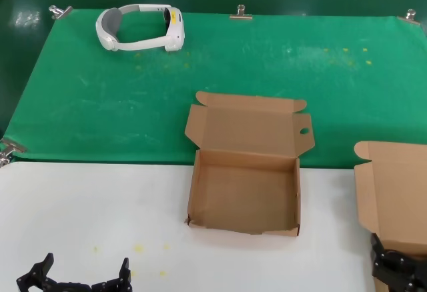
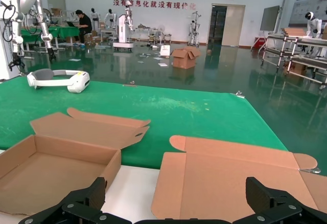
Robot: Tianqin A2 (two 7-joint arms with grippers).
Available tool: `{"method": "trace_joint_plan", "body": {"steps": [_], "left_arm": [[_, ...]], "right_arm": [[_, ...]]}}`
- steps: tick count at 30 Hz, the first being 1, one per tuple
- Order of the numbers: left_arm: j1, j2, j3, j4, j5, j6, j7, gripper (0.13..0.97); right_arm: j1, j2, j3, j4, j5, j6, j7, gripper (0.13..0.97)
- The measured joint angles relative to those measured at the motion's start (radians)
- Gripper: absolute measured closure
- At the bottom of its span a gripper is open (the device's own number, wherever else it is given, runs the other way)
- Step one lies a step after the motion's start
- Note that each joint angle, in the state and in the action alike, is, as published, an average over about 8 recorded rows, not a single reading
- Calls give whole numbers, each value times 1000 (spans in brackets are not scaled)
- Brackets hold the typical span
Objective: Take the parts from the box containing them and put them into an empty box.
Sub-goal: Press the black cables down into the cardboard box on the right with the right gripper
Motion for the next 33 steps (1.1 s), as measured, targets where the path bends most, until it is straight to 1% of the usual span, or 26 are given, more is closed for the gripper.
{"method": "trace_joint_plan", "body": {"steps": [33], "left_arm": [[0, 0, 0, 0, 0, 0, 0, 132]], "right_arm": [[0, 0, 0, 0, 0, 0, 0, 129]]}}
